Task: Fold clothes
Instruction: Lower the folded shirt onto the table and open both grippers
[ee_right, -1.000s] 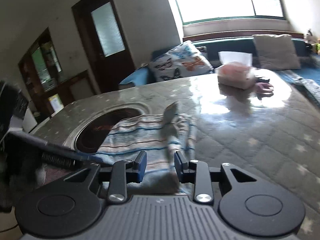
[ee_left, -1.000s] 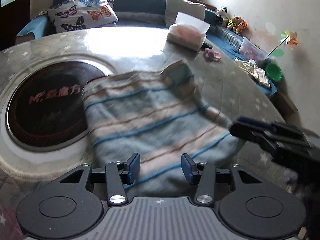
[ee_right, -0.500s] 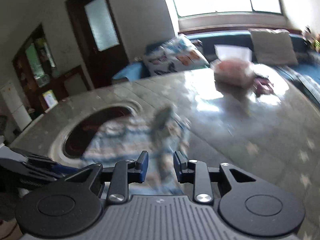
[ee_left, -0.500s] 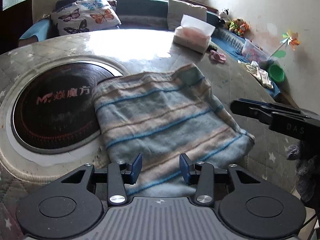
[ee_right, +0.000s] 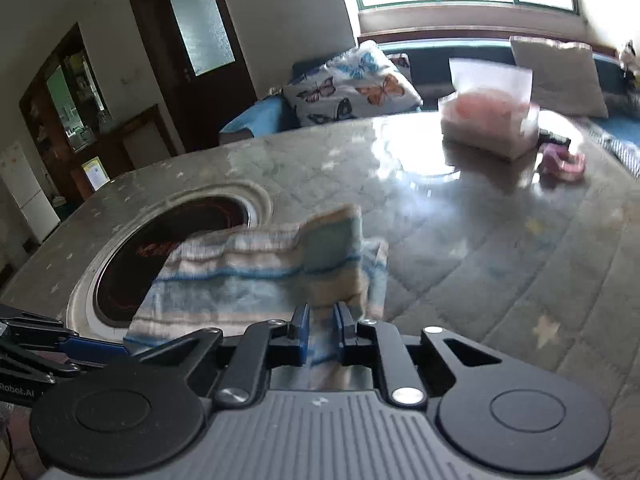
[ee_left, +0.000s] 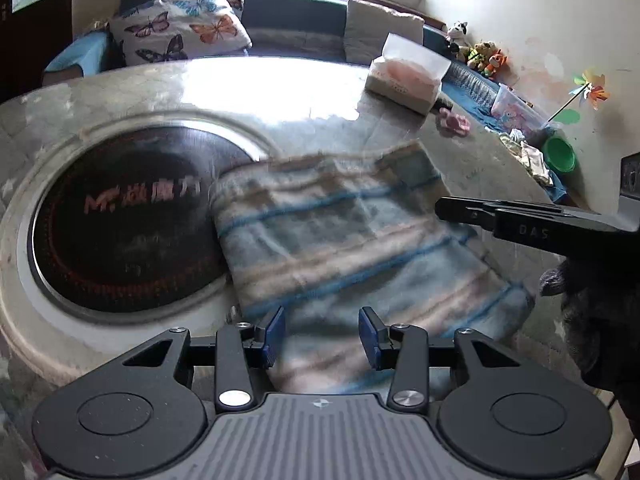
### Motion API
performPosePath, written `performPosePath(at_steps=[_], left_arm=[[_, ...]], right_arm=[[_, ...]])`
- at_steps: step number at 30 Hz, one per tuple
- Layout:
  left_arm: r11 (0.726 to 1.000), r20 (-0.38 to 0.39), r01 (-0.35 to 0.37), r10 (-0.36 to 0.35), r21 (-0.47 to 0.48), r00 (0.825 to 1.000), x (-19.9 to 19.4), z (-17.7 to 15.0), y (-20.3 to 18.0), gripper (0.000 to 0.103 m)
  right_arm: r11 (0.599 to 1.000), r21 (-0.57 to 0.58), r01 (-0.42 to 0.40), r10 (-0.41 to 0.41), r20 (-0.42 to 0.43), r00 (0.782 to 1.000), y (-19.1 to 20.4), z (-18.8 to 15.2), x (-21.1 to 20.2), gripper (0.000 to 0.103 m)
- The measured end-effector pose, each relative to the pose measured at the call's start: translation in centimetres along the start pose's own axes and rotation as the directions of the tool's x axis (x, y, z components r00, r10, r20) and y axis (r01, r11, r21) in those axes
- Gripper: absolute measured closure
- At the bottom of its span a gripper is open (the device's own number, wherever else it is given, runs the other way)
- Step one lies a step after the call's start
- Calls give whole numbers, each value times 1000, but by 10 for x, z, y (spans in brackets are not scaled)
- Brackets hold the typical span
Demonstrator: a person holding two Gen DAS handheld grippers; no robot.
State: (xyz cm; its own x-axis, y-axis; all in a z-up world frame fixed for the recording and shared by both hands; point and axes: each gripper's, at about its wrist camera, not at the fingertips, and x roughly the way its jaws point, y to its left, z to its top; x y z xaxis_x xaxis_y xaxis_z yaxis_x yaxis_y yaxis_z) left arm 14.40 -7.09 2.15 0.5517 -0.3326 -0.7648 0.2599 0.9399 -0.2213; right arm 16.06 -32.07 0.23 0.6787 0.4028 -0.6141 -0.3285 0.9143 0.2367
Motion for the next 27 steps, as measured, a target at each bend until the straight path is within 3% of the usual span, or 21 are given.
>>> performPosePath(at_steps=[5,11,18,27], left_arm=[[1000,40,-13,14,-17,999,13,32,6,63],[999,65,8,-10,37,998,32,61,-2,66],[998,34,8,-10,67,999,60,71,-10,68],[998,35,-15,13,67,999,78,81,-8,66]], right_arm=[[999,-33,-11,12,22,1000,6,20,10,88],[999,-53,13,-13,6,1000,1,30,33,85],[999,-41,9,-9,-14,1000,-14,24,46,89],[997,-76,16,-18,-21,1000,-11,28,51,84]])
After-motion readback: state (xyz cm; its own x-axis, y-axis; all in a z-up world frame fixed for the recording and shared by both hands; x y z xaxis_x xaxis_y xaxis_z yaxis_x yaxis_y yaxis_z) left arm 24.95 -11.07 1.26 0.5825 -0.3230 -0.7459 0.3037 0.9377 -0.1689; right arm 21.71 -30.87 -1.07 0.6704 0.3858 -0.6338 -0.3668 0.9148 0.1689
